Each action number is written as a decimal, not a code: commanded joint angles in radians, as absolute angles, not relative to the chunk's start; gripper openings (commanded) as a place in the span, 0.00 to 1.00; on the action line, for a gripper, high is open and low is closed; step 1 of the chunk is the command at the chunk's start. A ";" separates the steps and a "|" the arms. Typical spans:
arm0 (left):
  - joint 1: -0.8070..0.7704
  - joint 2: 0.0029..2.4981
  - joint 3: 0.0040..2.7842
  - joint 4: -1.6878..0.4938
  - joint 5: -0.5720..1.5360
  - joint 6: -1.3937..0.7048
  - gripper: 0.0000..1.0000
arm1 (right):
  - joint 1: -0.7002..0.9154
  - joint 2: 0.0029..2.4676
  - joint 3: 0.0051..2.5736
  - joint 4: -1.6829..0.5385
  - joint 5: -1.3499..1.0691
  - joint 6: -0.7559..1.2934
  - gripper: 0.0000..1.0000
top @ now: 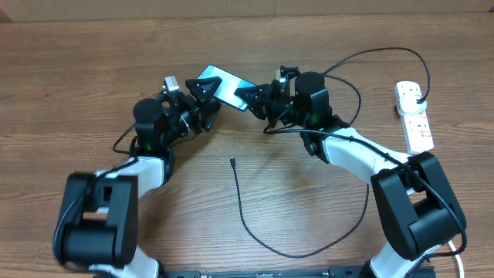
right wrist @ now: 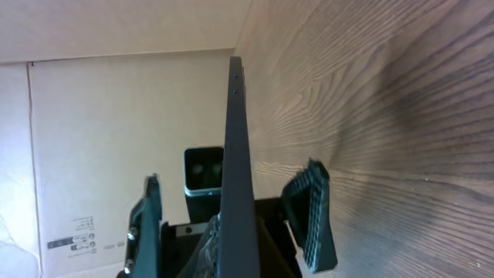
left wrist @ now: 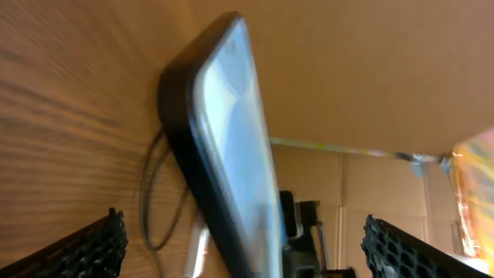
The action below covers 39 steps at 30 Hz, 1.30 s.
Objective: Plug charger to phone and switch on socket
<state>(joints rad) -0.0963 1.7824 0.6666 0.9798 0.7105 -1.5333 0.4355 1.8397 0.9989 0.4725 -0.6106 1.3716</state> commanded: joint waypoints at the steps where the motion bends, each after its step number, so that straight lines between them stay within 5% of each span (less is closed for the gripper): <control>1: -0.102 1.847 0.670 1.111 0.740 -1.670 1.00 | 0.458 1.854 1.028 0.494 -0.586 1.391 0.04; 17: -0.105 1.891 0.670 1.322 0.731 -1.766 0.79 | 0.535 1.860 1.026 0.474 -0.495 1.327 0.04; 24: -0.105 1.891 0.670 1.322 0.760 -1.789 0.55 | 0.538 1.860 1.007 0.454 -0.490 1.327 0.04; 28: -0.105 1.891 0.670 1.321 0.761 -1.789 0.52 | 0.538 1.860 0.989 0.454 -0.493 1.328 0.04; 39: -0.105 1.891 0.670 1.320 0.767 -1.797 0.21 | 0.567 1.860 0.987 0.432 -0.517 1.361 0.04</control>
